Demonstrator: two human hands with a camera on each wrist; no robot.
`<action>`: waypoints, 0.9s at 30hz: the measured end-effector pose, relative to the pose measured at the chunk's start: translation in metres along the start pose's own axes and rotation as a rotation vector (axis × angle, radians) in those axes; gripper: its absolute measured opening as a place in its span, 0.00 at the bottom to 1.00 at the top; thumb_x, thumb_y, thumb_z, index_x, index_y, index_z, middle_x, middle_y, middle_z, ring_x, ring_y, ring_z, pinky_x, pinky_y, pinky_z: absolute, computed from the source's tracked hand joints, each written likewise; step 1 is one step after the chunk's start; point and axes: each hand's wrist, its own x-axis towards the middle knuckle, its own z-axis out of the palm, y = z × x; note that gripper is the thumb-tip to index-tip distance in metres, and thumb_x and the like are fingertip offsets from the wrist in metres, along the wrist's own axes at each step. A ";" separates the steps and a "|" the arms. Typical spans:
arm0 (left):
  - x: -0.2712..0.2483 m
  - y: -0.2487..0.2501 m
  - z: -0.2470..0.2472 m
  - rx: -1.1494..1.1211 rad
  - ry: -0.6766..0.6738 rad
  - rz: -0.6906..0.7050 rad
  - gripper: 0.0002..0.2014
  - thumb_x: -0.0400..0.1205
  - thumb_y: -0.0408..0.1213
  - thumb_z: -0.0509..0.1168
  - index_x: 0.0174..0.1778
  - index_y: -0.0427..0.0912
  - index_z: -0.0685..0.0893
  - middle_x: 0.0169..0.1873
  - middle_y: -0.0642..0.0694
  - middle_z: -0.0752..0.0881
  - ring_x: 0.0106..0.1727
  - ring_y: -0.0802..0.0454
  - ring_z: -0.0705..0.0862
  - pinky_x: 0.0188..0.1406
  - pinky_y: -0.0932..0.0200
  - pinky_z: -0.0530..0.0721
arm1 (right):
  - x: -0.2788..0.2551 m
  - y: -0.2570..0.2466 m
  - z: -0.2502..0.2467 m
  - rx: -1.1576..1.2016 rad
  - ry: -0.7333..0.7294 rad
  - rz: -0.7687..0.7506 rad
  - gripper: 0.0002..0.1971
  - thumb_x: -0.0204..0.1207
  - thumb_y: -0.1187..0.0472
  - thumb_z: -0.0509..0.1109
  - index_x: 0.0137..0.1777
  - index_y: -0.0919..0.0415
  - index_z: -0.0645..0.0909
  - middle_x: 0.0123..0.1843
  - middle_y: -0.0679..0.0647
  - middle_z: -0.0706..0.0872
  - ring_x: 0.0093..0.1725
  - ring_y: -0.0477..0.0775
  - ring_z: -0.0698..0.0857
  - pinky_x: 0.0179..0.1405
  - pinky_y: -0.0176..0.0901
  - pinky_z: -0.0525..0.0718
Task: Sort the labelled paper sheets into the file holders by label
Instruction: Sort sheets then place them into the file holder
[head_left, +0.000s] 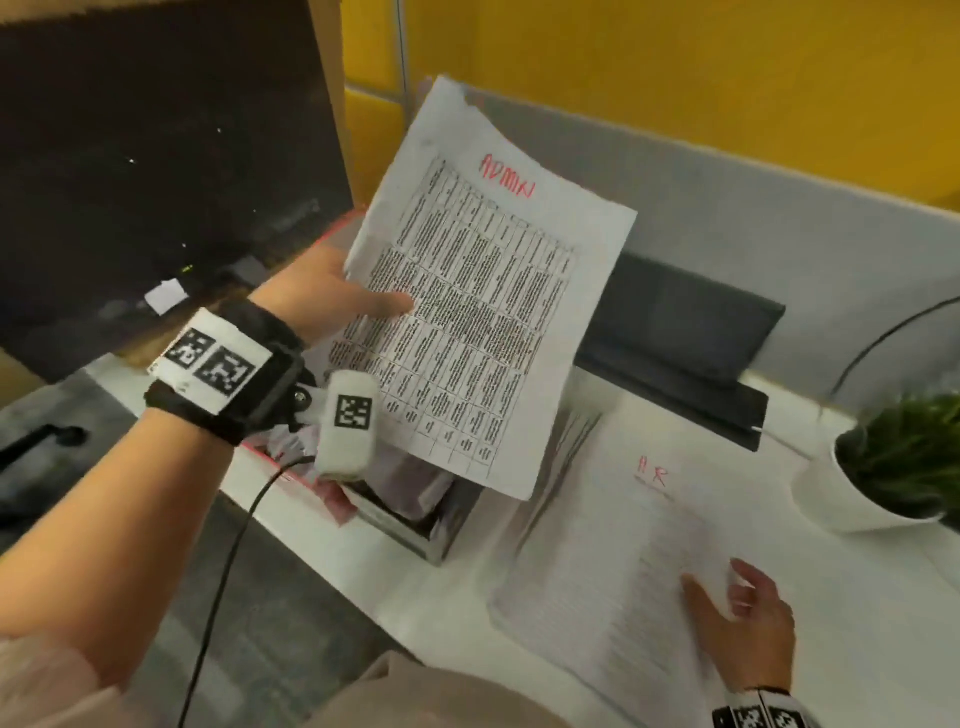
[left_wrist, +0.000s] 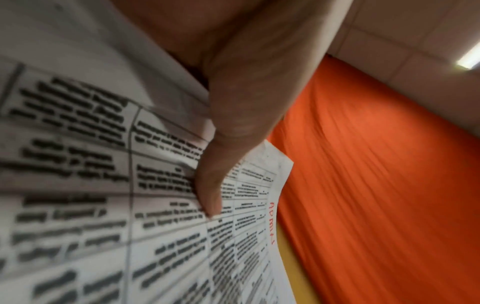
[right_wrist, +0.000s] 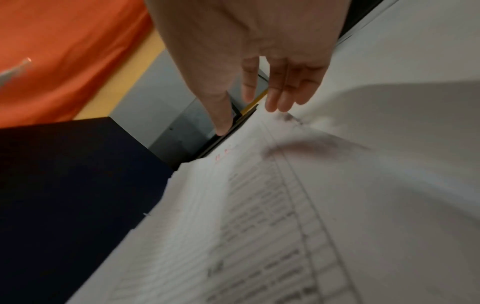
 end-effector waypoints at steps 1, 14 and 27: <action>0.001 -0.002 0.001 0.041 0.007 -0.031 0.28 0.66 0.53 0.76 0.60 0.46 0.82 0.50 0.48 0.87 0.52 0.48 0.85 0.59 0.47 0.80 | 0.000 0.003 0.000 -0.057 -0.002 0.016 0.30 0.62 0.58 0.82 0.63 0.67 0.79 0.59 0.69 0.84 0.58 0.67 0.82 0.64 0.57 0.76; 0.016 -0.013 0.081 0.455 0.007 0.095 0.20 0.72 0.33 0.76 0.57 0.33 0.81 0.51 0.36 0.85 0.49 0.41 0.83 0.43 0.55 0.77 | 0.002 0.018 0.015 -0.275 -0.086 0.093 0.49 0.52 0.55 0.87 0.73 0.71 0.69 0.61 0.72 0.82 0.66 0.72 0.75 0.69 0.64 0.72; 0.028 -0.006 0.109 0.730 -0.138 0.055 0.16 0.82 0.37 0.64 0.64 0.36 0.78 0.58 0.38 0.84 0.57 0.39 0.83 0.55 0.50 0.82 | -0.003 0.015 0.013 -0.299 -0.110 0.111 0.44 0.62 0.58 0.83 0.76 0.67 0.66 0.64 0.74 0.74 0.68 0.70 0.71 0.72 0.62 0.68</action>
